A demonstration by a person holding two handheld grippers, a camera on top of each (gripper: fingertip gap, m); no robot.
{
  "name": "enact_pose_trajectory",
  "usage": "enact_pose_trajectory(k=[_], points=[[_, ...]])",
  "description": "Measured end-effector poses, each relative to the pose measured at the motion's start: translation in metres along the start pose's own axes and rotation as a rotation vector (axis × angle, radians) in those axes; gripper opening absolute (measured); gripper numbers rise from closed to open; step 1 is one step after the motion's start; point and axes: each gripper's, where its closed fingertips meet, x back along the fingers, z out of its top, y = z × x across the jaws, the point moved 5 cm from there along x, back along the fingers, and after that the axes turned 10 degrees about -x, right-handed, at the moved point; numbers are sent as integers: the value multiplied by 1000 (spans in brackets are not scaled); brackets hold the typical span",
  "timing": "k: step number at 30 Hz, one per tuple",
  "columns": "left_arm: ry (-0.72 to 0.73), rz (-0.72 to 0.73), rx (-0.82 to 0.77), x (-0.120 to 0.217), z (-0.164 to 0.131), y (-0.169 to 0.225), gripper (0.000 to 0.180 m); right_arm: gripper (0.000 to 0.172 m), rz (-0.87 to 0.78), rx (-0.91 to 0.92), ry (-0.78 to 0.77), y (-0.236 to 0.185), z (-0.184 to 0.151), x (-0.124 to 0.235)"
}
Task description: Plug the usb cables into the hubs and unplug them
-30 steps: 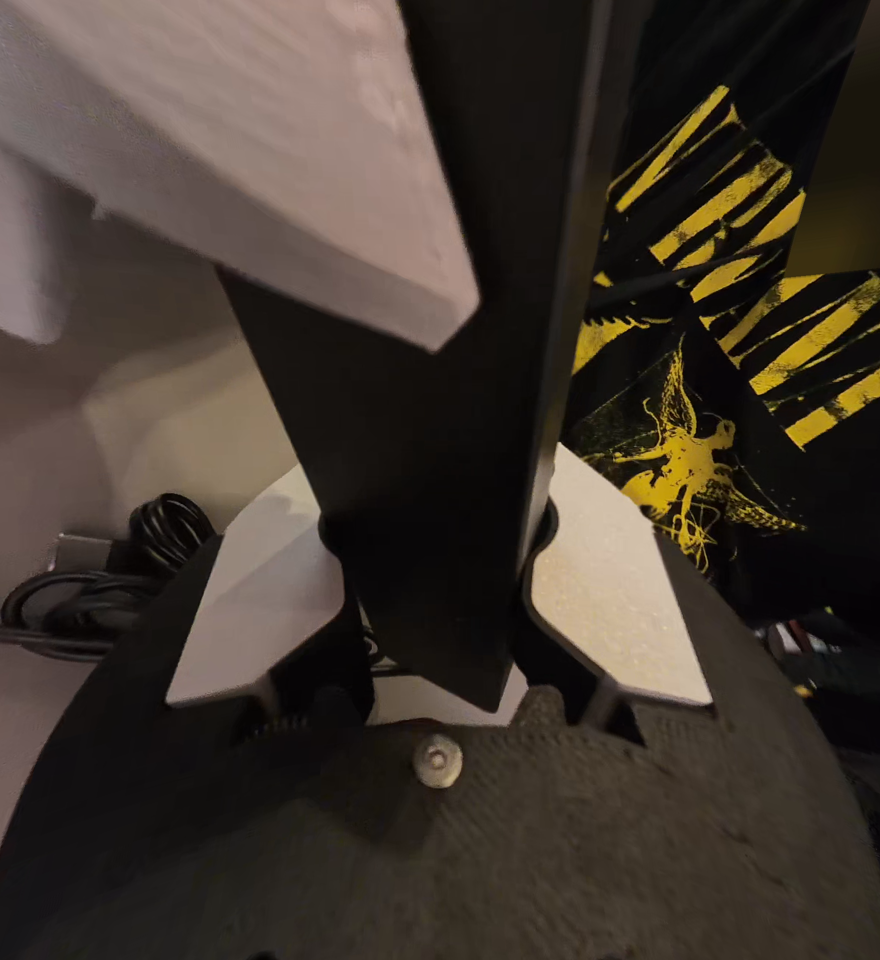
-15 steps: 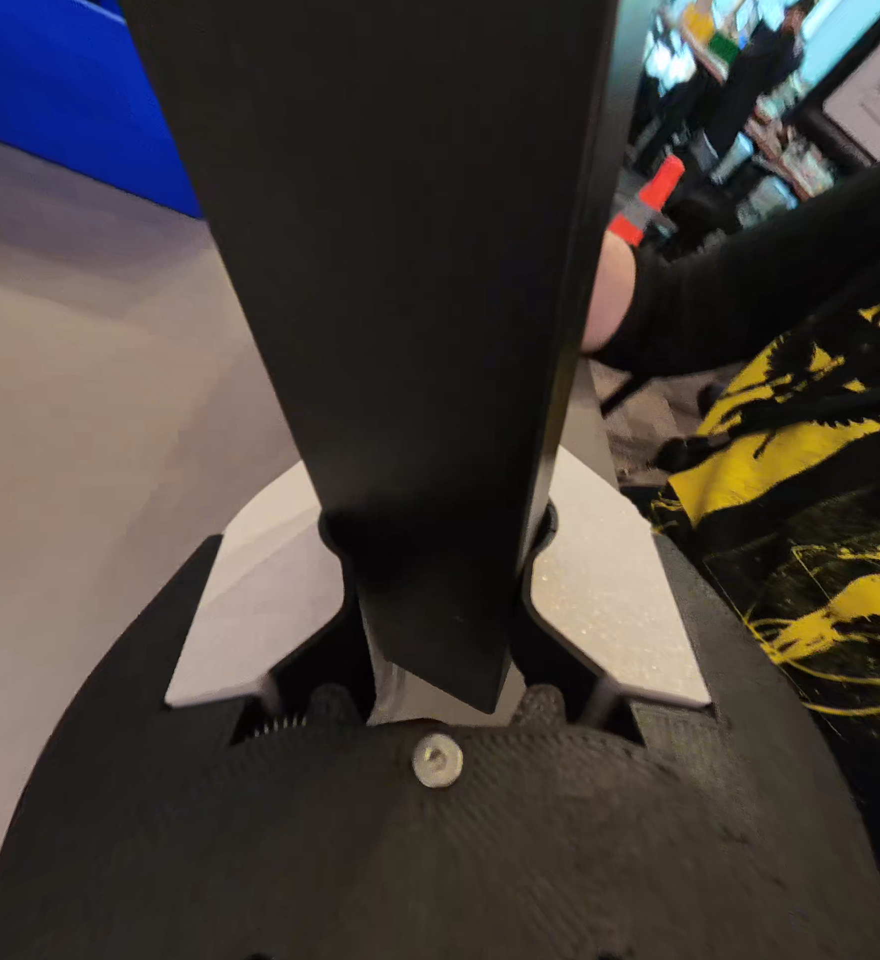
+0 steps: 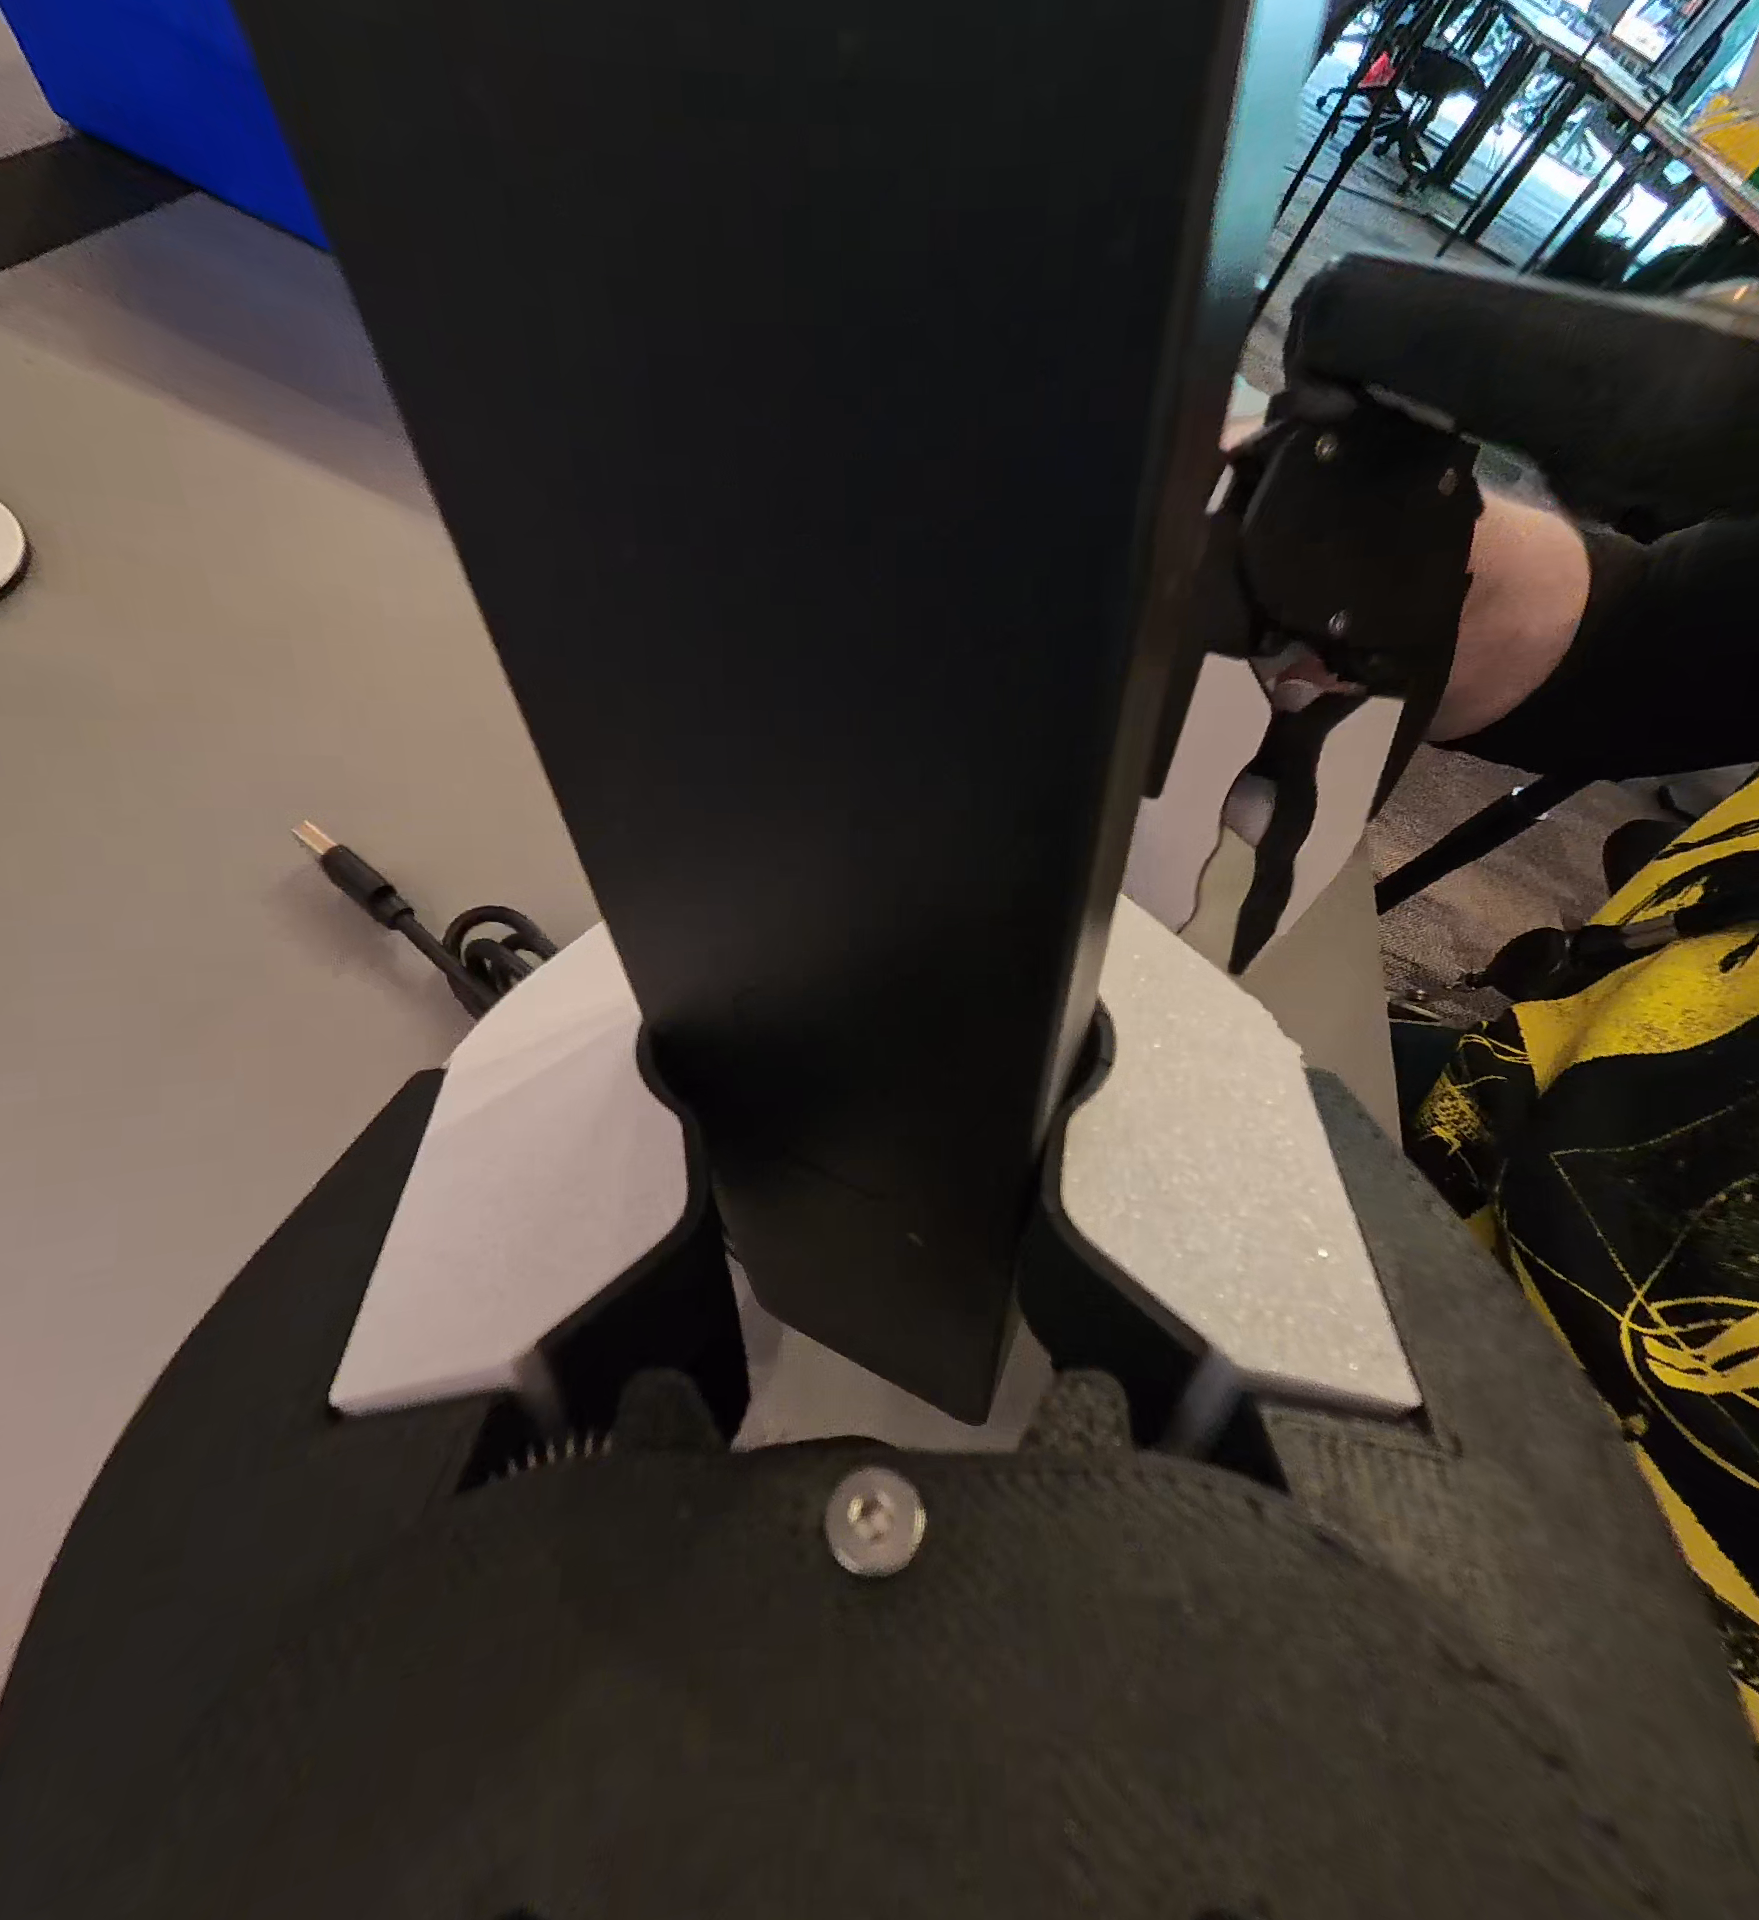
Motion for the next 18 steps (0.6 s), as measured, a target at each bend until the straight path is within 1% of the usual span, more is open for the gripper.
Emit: enact_pose_trajectory(k=[3,5,6,9,14,18], points=[[-1,2,8,-1,-3,1,71,41,-18,-38,-66,10,-9,-14],[-2,2,7,-1,-4,2,71,38,-24,-55,-35,18,-6,-15],[-1,3,6,0,-4,3,71,44,-37,-59,-29,23,-3,-14],[4,2,5,1,-4,5,71,39,-58,14,-41,29,3,-16],[13,8,19,2,-8,3,71,32,22,92,-100,24,13,-33],[25,4,27,4,-10,4,71,19,81,127,-122,18,22,-42]])
